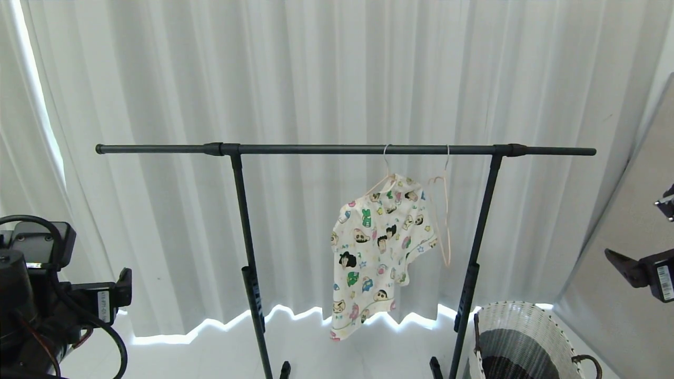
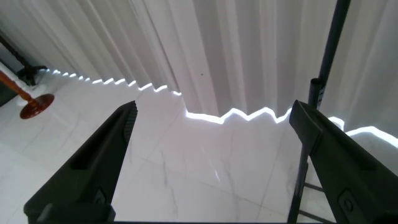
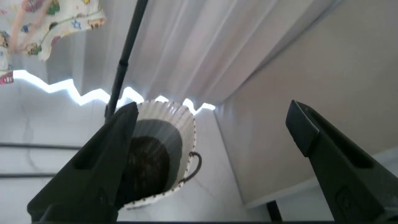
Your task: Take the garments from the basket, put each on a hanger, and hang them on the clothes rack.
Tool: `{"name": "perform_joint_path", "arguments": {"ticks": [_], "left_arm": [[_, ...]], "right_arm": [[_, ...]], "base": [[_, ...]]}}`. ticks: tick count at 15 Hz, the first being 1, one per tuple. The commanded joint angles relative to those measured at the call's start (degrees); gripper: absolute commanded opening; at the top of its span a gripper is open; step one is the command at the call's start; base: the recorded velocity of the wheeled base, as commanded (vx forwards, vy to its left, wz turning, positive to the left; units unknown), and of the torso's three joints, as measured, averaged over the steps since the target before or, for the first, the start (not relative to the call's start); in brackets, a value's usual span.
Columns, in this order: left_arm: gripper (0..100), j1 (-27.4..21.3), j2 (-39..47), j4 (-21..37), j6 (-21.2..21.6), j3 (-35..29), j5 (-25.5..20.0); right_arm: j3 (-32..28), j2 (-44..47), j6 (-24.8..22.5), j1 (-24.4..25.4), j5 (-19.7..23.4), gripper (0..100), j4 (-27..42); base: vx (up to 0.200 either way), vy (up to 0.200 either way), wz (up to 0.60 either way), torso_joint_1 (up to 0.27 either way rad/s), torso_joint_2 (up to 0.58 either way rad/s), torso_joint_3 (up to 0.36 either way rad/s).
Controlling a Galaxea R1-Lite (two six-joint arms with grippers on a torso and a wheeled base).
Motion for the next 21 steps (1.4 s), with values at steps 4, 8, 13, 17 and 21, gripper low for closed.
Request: {"name": "perform_joint_path", "arguments": {"ticks": [4, 8, 13, 17, 21], "left_arm": [[100, 0.21, -0.94, -0.06, -0.39, 0.54, 0.27], [100, 0.21, -4.11, -0.06, -0.21, 5.02, 0.27], [100, 0.21, -4.55, -0.06, 0.4, 5.02, 0.27], [100, 0.21, -6.83, -0.14, 3.39, 3.44, 0.18], [100, 0.12, -7.89, -0.14, 4.01, 3.71, 0.1]], "right_arm": [[0.29, 0.22, -1.31, 0.04, -0.01, 100, -1.75], [1.08, 0.22, -1.31, 0.04, -0.01, 100, -2.1], [4.16, -0.48, -1.4, 0.04, -0.01, 100, -4.3], [5.65, -1.36, -2.19, 0.04, -0.01, 100, -4.39], [6.88, -1.27, -3.33, 0.21, -0.01, 100, -4.48]], "base": [[0.0, 0.0, 0.0, -0.039, 0.09, 0.047], [0.0, 0.0, 0.0, -0.202, 0.47, 0.253], [0.0, 0.0, 0.0, -0.224, 0.51, 0.288], [0.0, 0.0, 0.0, -0.201, 0.49, 0.281], [0.0, 0.0, 0.0, -0.181, 0.47, 0.288]]}}
